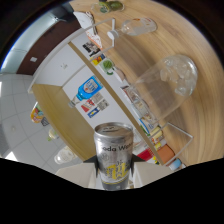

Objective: Make me a cup of Mojito.

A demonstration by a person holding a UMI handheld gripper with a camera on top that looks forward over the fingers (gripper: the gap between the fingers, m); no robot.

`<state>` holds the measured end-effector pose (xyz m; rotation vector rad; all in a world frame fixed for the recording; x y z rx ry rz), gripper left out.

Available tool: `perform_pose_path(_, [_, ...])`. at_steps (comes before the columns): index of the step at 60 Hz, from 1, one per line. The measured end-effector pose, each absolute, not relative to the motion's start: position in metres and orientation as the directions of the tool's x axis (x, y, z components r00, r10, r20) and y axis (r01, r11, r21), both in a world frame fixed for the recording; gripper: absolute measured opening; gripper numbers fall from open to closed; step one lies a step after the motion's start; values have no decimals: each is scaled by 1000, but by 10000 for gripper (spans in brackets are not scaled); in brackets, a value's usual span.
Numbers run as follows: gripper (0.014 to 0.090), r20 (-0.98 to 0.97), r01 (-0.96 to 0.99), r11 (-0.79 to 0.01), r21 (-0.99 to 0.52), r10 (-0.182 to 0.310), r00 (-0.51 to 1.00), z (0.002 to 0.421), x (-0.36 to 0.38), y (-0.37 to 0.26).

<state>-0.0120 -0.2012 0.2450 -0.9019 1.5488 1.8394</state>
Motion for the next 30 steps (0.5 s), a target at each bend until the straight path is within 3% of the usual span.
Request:
perform_pose_path(17, [502,-840,-827,-166,538,-25,-542,245,-13,-203])
perform_pose_path(24, [506,-960,-944,-179,278,-9,-281,258,-15,-204])
perform_pose_path(30, [506,-992,-975,-182,-125,28,122,276,-20,-202])
